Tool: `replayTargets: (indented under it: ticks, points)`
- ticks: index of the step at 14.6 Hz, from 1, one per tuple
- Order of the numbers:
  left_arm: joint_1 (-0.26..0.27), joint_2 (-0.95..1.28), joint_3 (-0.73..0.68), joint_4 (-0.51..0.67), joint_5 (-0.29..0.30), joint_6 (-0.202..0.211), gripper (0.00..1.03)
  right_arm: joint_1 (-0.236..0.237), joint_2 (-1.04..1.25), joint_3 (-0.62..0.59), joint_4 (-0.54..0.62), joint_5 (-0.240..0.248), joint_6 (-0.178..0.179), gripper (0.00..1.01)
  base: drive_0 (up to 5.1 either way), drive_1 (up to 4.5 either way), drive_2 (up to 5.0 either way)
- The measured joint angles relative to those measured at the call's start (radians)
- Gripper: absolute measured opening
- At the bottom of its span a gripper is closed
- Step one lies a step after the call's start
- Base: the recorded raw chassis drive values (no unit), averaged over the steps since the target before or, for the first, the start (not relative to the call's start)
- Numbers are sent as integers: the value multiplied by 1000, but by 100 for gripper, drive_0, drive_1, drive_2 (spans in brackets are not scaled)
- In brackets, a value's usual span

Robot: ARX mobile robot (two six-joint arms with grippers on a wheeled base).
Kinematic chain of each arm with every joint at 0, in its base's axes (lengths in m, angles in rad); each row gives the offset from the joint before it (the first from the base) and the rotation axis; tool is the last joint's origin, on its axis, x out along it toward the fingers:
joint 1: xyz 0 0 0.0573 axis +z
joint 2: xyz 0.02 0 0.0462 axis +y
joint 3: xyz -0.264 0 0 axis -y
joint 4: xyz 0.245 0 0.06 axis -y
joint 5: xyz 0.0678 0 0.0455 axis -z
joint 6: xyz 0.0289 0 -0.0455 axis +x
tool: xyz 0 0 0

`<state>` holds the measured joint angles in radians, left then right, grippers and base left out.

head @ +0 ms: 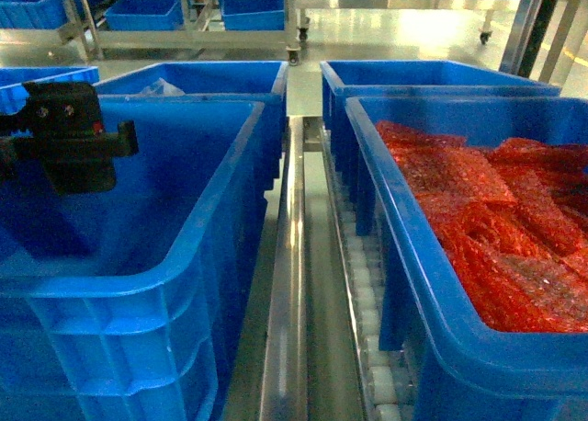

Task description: Pick blue part to blue bin on bottom shelf

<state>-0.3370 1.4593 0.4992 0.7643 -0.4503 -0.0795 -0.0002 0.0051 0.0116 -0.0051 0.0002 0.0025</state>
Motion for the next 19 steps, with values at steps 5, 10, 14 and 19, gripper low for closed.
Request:
replayTargets:
  ticks: [5,10,14,19]
  points:
    - [21,-6,-26,153,76,16,90,0,0,0,0,0,0,98,0,0,0]
    - [188,-337,-340,180,298,62,8,0,0,0,0,0,0,98,0,0,0]
    - [242,-481,-450,130,356,62,2,0,0,0,0,0,0,98,0,0,0]
    - [336,-769,-487,-101,451,63,2,0,0,0,0,0,0,98,0,0,0]
